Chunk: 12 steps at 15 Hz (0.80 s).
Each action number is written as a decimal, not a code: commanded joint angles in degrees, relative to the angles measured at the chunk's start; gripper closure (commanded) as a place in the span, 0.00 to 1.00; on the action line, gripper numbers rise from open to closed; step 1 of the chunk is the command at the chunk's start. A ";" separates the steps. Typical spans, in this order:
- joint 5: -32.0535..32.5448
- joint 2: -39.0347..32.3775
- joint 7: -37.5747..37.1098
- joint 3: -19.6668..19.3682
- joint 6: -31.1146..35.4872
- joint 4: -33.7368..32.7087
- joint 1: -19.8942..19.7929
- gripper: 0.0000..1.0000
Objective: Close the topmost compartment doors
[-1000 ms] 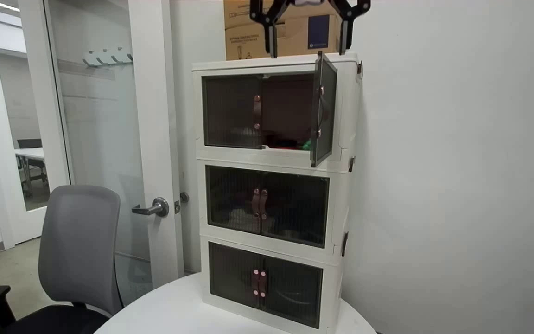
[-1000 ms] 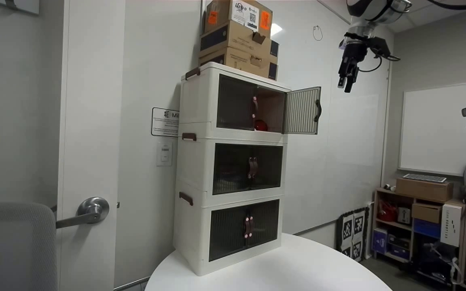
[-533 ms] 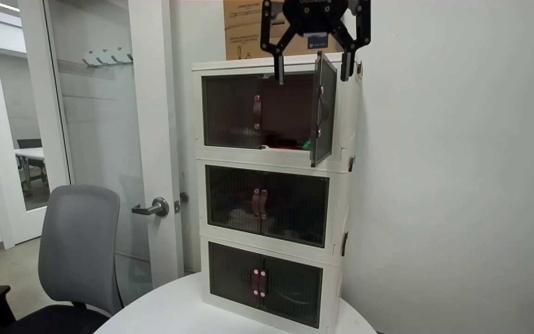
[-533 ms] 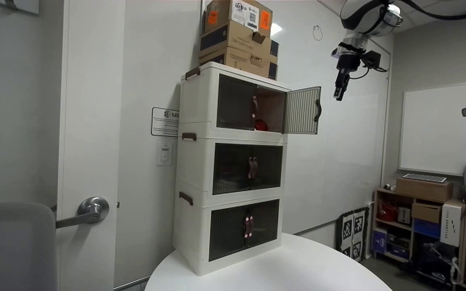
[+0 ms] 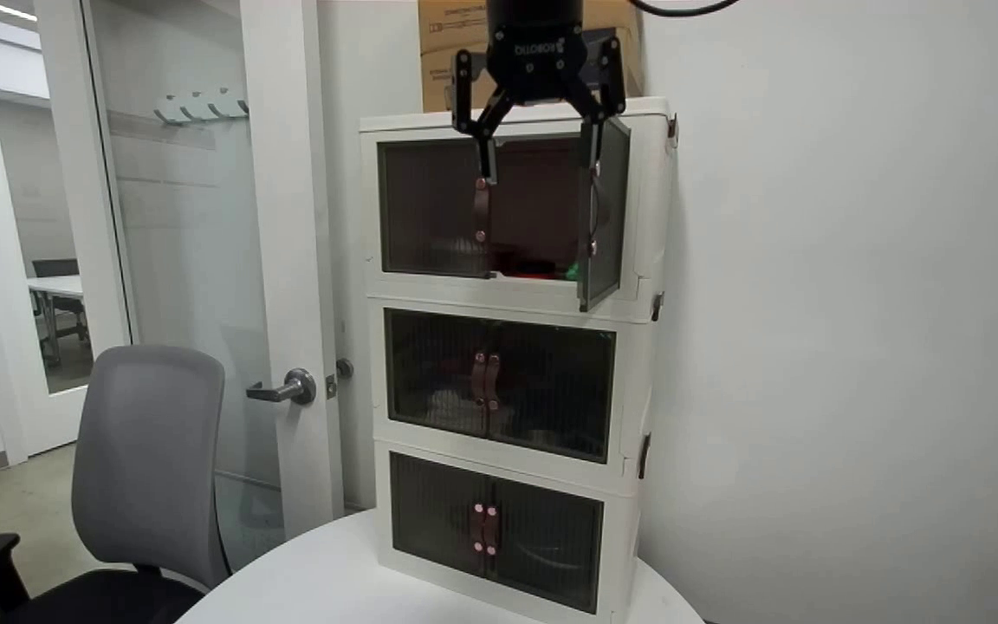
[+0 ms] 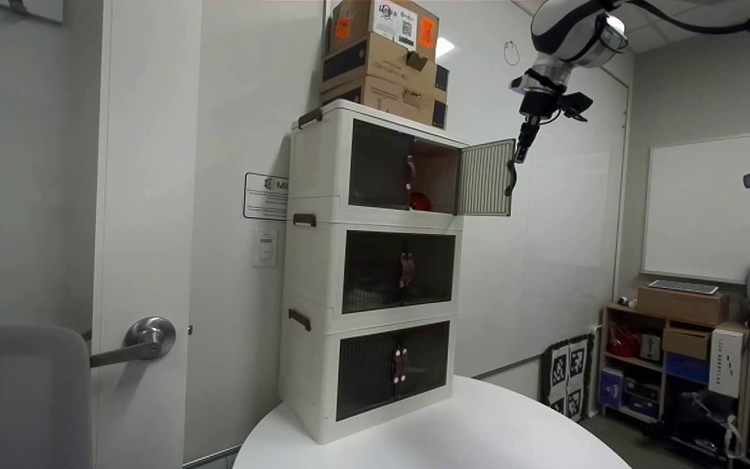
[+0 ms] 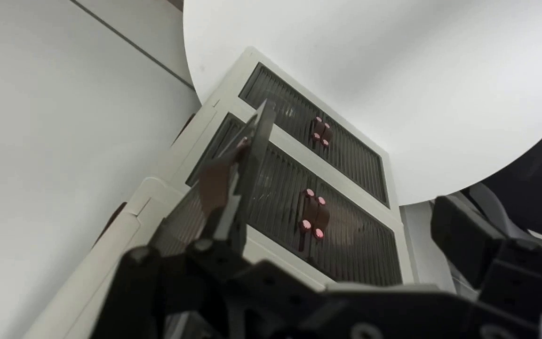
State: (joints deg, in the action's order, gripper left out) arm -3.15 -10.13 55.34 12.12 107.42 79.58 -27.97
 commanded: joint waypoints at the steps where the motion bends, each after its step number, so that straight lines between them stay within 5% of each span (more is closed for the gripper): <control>1: 1.26 1.23 3.01 0.96 4.93 3.18 0.95 0.00; 5: 1.66 1.11 1.95 1.23 6.39 3.92 1.37 0.00; 6: 0.23 1.21 2.55 -5.62 6.79 3.68 7.54 0.00; 7: 1.76 1.26 1.24 -0.09 8.60 4.39 2.78 0.00; 9: 2.66 1.44 -0.19 -0.91 12.71 5.56 4.15 0.00; 10: 1.99 1.23 -0.29 -6.82 14.23 5.60 9.83 0.00; 12: 2.18 0.00 -1.57 -8.52 17.01 5.36 12.37 0.00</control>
State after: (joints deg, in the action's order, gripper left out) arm -1.64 -8.36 55.38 7.71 117.30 85.70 -21.07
